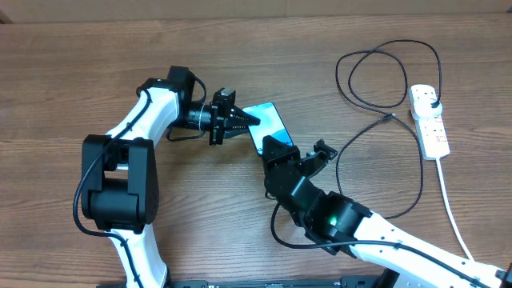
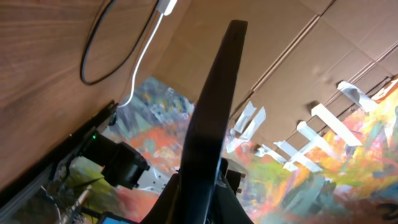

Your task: Plug charger to phone and switch on socket

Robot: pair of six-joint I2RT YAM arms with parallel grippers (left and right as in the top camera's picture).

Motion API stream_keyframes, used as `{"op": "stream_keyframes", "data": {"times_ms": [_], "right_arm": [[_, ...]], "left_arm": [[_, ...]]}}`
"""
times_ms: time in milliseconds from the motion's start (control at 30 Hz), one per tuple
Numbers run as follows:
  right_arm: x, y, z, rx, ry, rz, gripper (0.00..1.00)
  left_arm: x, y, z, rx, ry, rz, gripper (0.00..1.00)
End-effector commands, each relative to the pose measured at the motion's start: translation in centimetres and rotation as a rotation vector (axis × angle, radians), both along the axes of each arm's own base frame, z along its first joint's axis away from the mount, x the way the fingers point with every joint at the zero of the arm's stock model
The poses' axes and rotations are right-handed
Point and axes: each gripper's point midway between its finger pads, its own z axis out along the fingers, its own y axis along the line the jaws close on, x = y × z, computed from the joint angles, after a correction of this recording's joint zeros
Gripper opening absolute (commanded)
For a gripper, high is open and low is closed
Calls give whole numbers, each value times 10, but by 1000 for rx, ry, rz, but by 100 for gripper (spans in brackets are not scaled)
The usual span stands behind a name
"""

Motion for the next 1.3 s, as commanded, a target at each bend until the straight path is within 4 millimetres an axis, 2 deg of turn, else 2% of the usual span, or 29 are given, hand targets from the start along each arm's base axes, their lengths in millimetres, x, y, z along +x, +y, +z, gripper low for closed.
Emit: {"op": "stream_keyframes", "data": {"times_ms": [0, 133, 367, 500, 833, 900, 967, 1067, 1167, 1267], "right_arm": [[0, 16, 6, -61, -51, 84, 4], [1, 21, 6, -45, -55, 94, 4], [1, 44, 9, 26, -63, 164, 4], [2, 45, 8, 27, -63, 166, 4], [0, 47, 8, 33, -57, 182, 4], [0, 48, 8, 34, -58, 182, 4], [0, 48, 8, 35, -59, 183, 4], [0, 48, 8, 34, -59, 183, 4], [0, 48, 8, 33, -59, 183, 4], [0, 47, 7, 27, -57, 184, 4]], "left_arm": [[-17, -14, -5, 83, 88, -43, 4], [-13, -16, -6, 81, 70, -39, 5], [-9, -23, -10, 109, 60, -42, 11], [-9, -29, -18, 154, 66, -46, 13], [-2, -45, -16, 152, 32, -53, 20], [-2, -47, -18, 156, 11, -56, 28], [-1, -48, -21, 179, 1, -54, 41], [-1, -49, -24, 194, -3, -52, 39], [-1, -49, -24, 193, 9, -50, 30], [-1, -49, -24, 193, 9, -49, 29]]}}
